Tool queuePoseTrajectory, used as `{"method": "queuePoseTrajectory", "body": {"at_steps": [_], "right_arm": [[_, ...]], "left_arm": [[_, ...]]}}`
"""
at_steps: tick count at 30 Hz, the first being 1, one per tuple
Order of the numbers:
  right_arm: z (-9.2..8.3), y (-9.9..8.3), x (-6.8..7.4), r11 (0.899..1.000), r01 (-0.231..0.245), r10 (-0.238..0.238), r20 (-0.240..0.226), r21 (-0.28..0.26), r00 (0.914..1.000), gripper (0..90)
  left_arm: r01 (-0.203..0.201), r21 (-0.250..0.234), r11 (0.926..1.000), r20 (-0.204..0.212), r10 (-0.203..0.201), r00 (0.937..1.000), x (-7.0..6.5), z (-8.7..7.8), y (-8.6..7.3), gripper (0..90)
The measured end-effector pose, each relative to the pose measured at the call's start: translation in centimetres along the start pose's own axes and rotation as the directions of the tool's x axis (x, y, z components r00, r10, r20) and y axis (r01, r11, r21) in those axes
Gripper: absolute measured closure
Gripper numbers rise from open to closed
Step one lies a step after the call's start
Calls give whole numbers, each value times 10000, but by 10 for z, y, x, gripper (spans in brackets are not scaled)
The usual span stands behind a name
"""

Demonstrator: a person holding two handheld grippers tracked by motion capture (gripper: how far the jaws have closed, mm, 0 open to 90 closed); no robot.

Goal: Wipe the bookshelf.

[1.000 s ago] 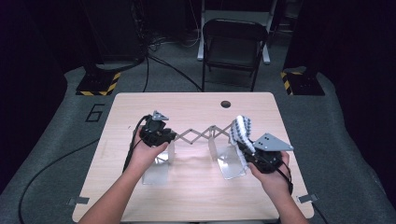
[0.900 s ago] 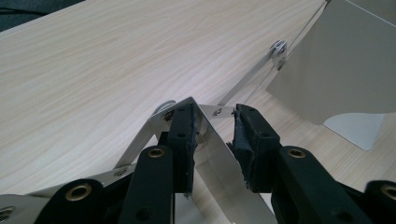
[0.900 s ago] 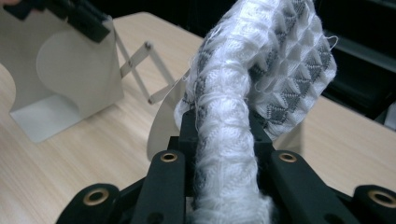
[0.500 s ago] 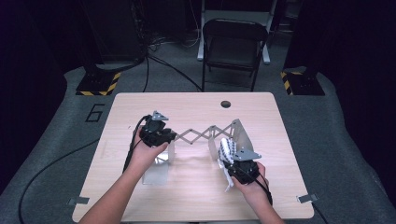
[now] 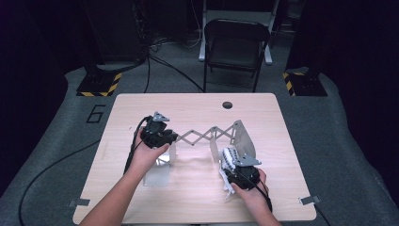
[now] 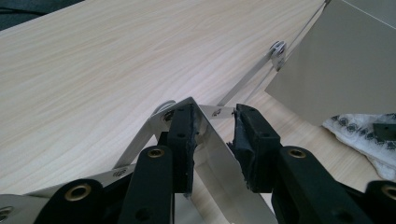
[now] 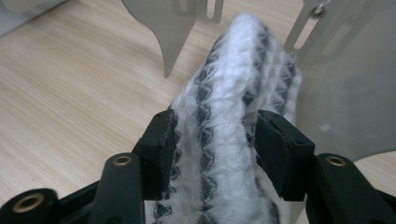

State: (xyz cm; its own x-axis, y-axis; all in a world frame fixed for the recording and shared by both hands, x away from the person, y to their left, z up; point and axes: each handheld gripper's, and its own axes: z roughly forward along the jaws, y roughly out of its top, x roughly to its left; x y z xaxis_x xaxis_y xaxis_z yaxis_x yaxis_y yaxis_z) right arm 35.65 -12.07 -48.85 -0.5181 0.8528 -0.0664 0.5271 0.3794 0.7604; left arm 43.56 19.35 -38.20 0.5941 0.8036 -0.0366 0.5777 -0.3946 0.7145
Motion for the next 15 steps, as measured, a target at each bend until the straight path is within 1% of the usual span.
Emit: {"method": "queuePoseTrajectory", "body": {"at_steps": [2,3,5,7,8,9,10,11,12,13,14,15], "right_arm": [[-4,2,3,9997,-24,28,197,-228,9998,450],[-6,2,4,9990,224,-213,278,-387,9994,435],[-5,2,5,9989,161,-147,318,-432,9994,424],[2,0,5,9989,-141,160,435,-436,9989,497],[2,0,5,9989,-141,160,435,-436,9989,497],[4,0,4,9988,-347,360,368,-341,9987,539],[7,-1,3,9987,-315,327,312,-407,9990,584],[8,-1,2,9995,-228,231,177,-198,9996,634],[10,0,0,9998,-74,75,60,-159,10000,654],[11,-1,1,9997,-122,122,21,-197,9999,665],[11,-1,1,9995,109,-108,59,-312,9999,675],[12,-1,1,9994,224,-220,166,-251,9996,682]], "left_arm": [[-8,6,10000,4,8,10000,0,0,0,685],[5,-7,10000,2,-5,10000,0,0,0,685],[6,-3,10000,3,-6,10000,0,0,0,685],[20,-12,10000,12,-20,10000,0,0,0,686],[20,-12,10000,12,-20,10000,0,0,0,686],[-53,42,10000,30,52,10000,1,0,0,686],[-36,42,10000,38,36,10000,1,0,0,686],[-29,42,10000,42,28,10000,1,0,0,686],[-28,40,10000,41,28,10000,1,0,0,686],[-30,43,10000,38,29,10000,1,0,0,686],[-27,50,10000,42,26,10000,1,0,0,686],[-29,53,10000,42,29,10000,1,0,0,686]]}}
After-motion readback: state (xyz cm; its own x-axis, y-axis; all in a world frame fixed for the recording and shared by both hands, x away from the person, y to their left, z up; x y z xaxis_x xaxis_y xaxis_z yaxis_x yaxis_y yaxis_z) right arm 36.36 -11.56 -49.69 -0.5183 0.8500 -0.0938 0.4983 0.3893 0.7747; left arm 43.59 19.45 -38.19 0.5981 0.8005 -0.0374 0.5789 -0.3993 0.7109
